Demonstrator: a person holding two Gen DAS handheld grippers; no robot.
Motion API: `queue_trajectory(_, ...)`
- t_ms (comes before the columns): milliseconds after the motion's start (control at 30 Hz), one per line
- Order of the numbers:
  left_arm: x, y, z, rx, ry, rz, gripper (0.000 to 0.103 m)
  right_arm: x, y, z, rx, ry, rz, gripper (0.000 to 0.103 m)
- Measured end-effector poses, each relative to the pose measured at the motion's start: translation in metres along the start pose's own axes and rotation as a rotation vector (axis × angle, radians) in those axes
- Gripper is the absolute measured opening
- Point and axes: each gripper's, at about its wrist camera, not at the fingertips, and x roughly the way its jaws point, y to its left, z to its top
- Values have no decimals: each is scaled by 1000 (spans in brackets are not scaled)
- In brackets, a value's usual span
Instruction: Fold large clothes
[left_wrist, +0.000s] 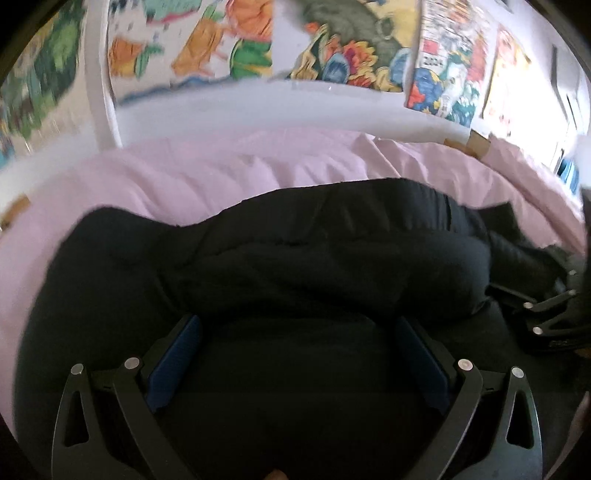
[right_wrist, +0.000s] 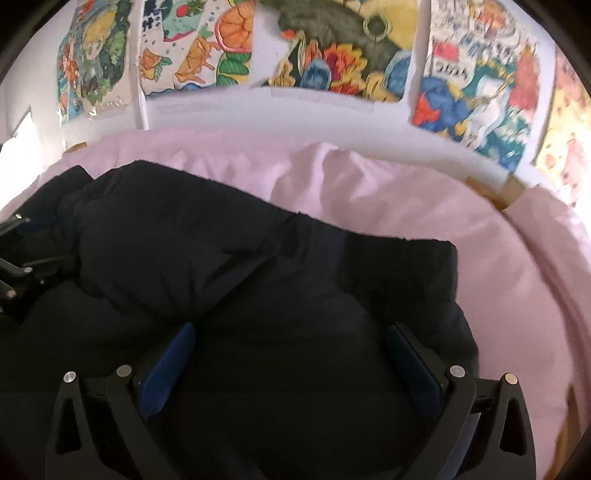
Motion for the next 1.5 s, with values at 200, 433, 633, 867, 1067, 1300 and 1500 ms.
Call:
queue_trajectory(200,16,6,3,4,20,8,102,36,-11,2,38,63,75,103)
queue_trajectory(433,27,6,4,18,20,36,102,52,-13,-5,49,73,58,103)
queue_trajectory(633,14,-1,-3,35,-51,48,102,36,-12,-11,51,28,45,103)
queue_trajectory(867,-7,-16,-15,66,-127,93,102,9,-6,-21,52,-63,37,103)
queue_trajectory(1067,-11,-18,-21,65,-138,100,102,-4,-1,-21,46,-76,-1,103)
queue_trajectory(1300,-24,-16,-21,48,-117,87,102,-27,8,-20,8,-102,-64,103)
queue_trajectory(1500,-41,-16,-21,46,-98,105,102,-48,-4,-21,47,-106,-56,103)
